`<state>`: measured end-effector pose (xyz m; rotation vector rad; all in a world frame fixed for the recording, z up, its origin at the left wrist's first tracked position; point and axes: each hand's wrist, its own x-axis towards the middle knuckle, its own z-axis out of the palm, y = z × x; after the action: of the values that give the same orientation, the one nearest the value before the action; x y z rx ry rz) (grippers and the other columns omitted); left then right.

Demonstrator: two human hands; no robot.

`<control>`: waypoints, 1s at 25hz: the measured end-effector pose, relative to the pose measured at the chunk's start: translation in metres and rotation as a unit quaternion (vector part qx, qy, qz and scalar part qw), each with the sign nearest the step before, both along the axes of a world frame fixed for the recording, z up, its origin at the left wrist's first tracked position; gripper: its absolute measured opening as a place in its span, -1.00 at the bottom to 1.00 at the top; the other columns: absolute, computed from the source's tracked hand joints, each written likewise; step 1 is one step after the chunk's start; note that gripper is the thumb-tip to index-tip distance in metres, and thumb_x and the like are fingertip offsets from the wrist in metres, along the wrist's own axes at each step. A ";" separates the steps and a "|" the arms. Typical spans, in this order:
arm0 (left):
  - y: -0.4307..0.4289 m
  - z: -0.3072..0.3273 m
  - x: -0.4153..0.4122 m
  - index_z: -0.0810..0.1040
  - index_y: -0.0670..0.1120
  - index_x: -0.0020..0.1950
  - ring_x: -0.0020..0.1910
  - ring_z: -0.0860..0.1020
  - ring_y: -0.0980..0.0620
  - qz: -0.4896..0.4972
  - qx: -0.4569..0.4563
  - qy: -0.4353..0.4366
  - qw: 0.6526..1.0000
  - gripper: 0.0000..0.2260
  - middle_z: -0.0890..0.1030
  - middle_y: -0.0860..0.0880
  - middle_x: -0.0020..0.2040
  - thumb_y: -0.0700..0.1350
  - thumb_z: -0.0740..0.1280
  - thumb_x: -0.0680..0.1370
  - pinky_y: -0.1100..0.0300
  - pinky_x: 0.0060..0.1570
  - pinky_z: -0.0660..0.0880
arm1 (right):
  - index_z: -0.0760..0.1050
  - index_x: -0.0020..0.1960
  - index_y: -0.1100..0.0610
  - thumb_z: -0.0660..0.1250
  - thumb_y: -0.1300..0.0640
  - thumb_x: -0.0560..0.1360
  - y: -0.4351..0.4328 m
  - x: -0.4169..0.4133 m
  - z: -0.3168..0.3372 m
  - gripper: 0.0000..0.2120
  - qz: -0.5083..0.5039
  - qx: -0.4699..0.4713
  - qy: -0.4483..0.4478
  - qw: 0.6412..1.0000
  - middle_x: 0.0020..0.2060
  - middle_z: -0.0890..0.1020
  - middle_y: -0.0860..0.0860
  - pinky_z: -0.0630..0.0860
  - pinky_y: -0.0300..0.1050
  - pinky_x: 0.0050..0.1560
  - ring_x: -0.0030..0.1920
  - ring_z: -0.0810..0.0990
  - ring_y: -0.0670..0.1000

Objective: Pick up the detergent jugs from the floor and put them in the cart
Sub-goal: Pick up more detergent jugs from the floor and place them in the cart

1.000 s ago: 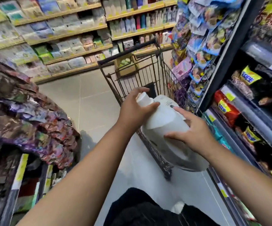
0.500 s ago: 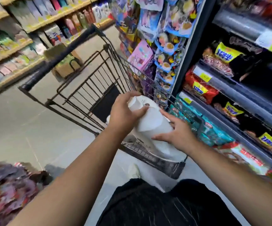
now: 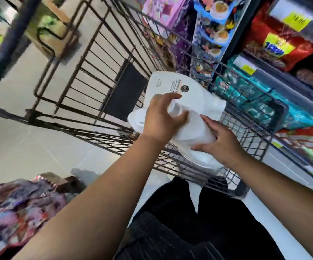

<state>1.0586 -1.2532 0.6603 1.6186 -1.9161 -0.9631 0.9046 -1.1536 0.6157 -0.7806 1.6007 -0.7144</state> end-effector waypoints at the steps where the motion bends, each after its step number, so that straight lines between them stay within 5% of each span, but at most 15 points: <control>1: 0.000 -0.011 0.000 0.60 -0.06 0.12 0.09 0.51 0.00 -0.002 0.000 -0.005 1.000 -0.64 0.55 -0.06 0.07 -0.10 0.55 0.36 0.29 0.09 0.37 | 0.35 0.45 -0.11 0.66 0.13 0.11 0.000 0.001 -0.010 -0.02 -0.002 0.003 0.000 1.000 0.30 0.49 -0.12 0.39 -0.21 0.32 0.25 0.51 -0.09; 6: 0.004 -0.054 -0.003 0.61 -0.07 0.10 -0.01 0.46 0.12 -0.003 -0.013 -0.010 1.000 -0.64 0.48 0.00 -0.02 -0.14 0.54 0.33 0.46 0.03 0.32 | 0.38 0.40 -0.17 0.67 0.21 0.11 0.002 -0.004 -0.050 -0.05 -0.015 0.025 0.003 1.000 0.30 0.53 -0.11 0.40 -0.13 0.36 0.25 0.52 -0.09; 10: 0.008 -0.080 -0.008 0.62 -0.10 0.07 -0.02 0.42 0.17 -0.007 -0.027 -0.018 0.999 -0.67 0.53 -0.08 -0.01 -0.17 0.52 0.32 0.62 0.03 0.22 | 0.38 0.39 -0.22 0.65 0.26 0.14 0.002 -0.011 -0.073 -0.07 -0.014 0.029 0.004 0.999 0.31 0.49 -0.14 0.39 -0.25 0.27 0.25 0.49 -0.10; 17: 0.027 -0.102 -0.016 0.62 -0.10 0.03 0.03 0.52 -0.02 -0.023 0.022 -0.039 0.999 -0.74 0.51 -0.14 0.09 -0.13 0.50 0.37 0.36 0.04 0.34 | 0.34 0.27 -0.38 0.63 0.32 0.15 0.012 -0.015 -0.108 -0.07 -0.012 0.046 -0.001 0.999 0.30 0.50 -0.11 0.46 0.00 0.30 0.28 0.49 0.00; 25: 0.018 -0.110 -0.011 0.59 -0.13 0.18 0.10 0.47 0.03 -0.164 -0.020 -0.042 0.985 -0.51 0.55 -0.15 0.09 -0.04 0.59 0.30 0.32 0.12 0.38 | 0.28 0.47 -0.19 0.59 0.33 0.20 0.014 -0.032 -0.103 -0.02 -0.012 0.061 0.028 0.998 0.39 0.39 -0.04 0.49 0.03 0.28 0.31 0.42 0.02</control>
<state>1.0473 -1.2348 0.5503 1.3662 -2.2939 -0.9844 0.8728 -1.1398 0.5127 -0.6998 1.6900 -0.6098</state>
